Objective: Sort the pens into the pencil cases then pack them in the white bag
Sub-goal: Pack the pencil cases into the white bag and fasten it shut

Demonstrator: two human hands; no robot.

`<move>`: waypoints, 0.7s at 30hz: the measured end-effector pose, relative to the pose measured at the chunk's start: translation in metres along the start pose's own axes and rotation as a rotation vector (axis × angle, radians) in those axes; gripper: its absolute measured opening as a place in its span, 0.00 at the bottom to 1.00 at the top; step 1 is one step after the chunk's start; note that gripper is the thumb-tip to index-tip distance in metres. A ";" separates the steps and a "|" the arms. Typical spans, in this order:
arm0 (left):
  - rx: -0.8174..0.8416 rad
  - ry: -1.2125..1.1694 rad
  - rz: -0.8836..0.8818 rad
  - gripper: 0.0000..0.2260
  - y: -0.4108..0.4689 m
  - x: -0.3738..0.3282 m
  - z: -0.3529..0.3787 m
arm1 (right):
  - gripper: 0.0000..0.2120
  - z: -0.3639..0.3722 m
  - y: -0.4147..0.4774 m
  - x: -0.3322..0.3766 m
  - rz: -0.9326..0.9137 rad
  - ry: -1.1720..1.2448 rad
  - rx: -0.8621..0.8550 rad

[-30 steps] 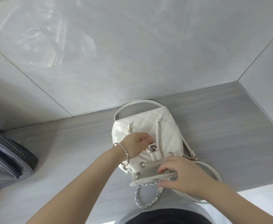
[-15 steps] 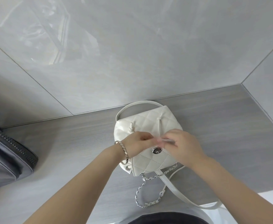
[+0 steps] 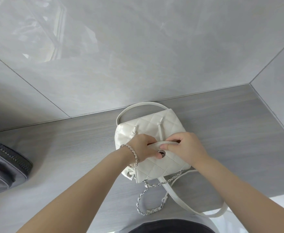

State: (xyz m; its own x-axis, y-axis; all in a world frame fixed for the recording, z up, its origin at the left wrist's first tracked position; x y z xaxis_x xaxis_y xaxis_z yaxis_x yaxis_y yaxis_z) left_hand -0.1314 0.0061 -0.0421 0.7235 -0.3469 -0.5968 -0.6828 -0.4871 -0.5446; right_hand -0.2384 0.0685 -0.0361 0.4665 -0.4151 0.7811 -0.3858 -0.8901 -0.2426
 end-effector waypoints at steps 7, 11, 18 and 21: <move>-0.004 0.014 0.022 0.12 -0.005 -0.002 0.006 | 0.10 0.001 -0.015 -0.006 -0.144 0.083 -0.065; -0.080 -0.085 -0.016 0.10 -0.004 0.004 0.007 | 0.10 0.004 -0.016 -0.008 -0.163 0.096 -0.065; -0.171 -0.298 -0.109 0.09 -0.001 0.018 0.012 | 0.06 0.007 -0.012 -0.013 -0.128 0.148 -0.106; -0.158 -0.331 -0.132 0.12 0.003 0.019 0.011 | 0.07 0.006 -0.004 -0.015 -0.119 0.155 -0.070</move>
State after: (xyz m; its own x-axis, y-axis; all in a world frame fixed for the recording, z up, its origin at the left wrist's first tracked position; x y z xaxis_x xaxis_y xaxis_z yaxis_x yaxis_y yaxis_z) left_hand -0.1205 0.0067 -0.0616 0.7143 -0.0083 -0.6998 -0.5437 -0.6363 -0.5473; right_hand -0.2387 0.0769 -0.0503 0.3858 -0.2692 0.8824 -0.3920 -0.9137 -0.1073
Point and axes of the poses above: each hand's wrist, its own y-axis towards the middle knuckle, its own z-axis out of the palm, x = y × z, the point moved 9 cm from there along y, towards the middle knuckle
